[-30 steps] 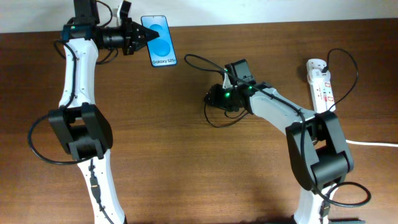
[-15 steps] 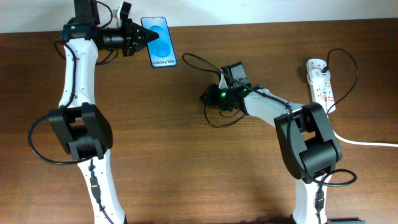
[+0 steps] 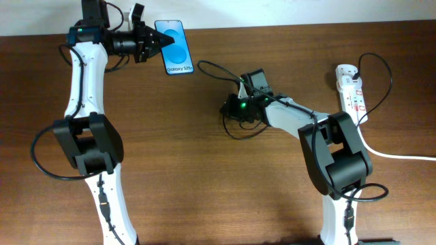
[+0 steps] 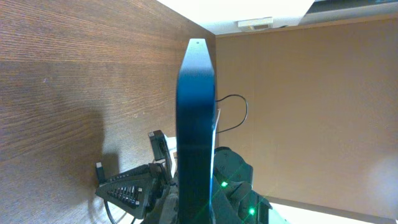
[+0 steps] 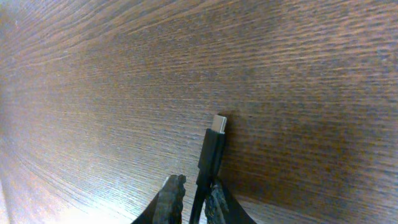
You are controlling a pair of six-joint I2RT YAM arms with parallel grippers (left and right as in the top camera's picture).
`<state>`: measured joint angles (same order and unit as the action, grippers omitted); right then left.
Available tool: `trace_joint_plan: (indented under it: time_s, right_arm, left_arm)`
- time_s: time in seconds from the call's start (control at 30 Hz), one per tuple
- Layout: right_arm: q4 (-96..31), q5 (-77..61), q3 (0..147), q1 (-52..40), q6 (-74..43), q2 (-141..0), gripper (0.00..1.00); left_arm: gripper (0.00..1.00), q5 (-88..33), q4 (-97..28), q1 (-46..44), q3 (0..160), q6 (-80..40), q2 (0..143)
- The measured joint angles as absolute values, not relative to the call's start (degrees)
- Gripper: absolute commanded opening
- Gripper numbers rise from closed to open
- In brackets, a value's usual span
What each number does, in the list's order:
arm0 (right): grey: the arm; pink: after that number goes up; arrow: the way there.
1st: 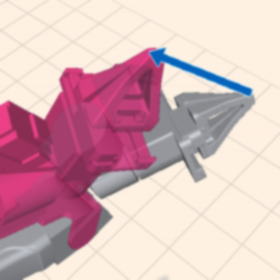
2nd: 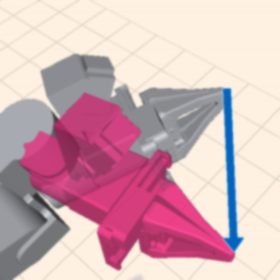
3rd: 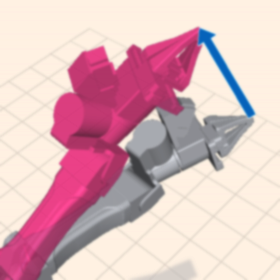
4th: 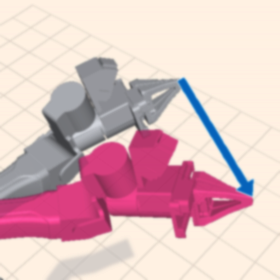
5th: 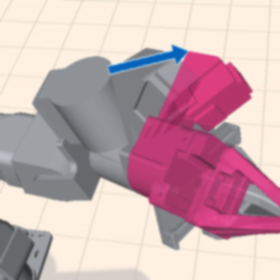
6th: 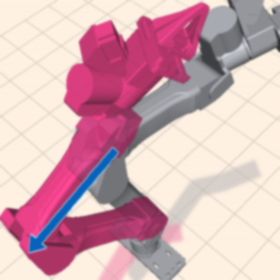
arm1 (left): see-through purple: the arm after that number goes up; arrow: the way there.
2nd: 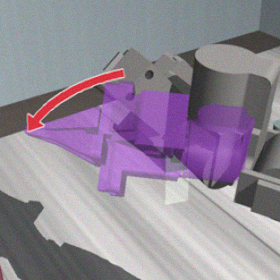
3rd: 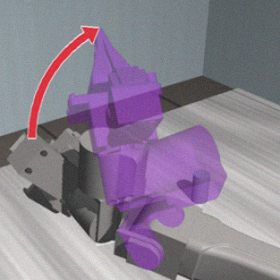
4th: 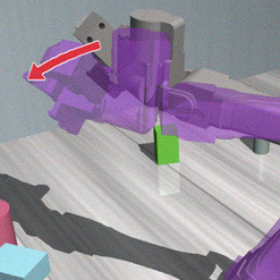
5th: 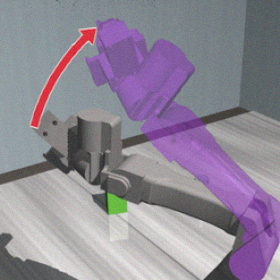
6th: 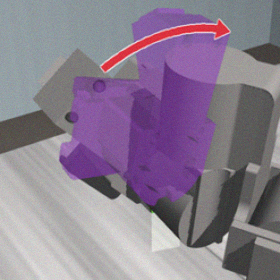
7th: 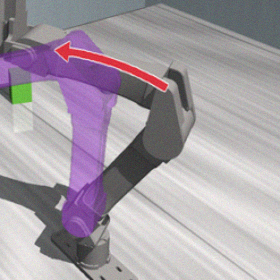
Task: Plug charger to phone and switch on socket
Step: 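Grasp the black cable's USB-C plug with the right gripper, then raise the plug with the right gripper under the phone's bottom port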
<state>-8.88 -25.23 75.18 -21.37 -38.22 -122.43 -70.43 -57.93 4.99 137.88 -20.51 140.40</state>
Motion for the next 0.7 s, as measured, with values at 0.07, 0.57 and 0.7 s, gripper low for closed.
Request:
trace_joint_plan:
  time_s: [0.07, 0.57, 0.7]
  right_arm:
    - [-8.91, -25.41, 75.18, -21.37, -36.32, -122.43, 0.09]
    - [-23.97, -50.94, 75.22, -10.31, -19.35, -104.14, 0.04]
    - [-29.04, -51.35, 75.2, -10.31, -19.11, -97.91, 0.04]
  left_arm:
    - [0.0, -70.43, -57.93, 4.99, 137.88, -20.51, 140.4]
    - [0.0, -74.39, -58.74, 4.73, 137.88, -20.51, 140.4]
    - [0.0, -78.37, -58.78, 4.05, 137.91, -20.51, 140.4]
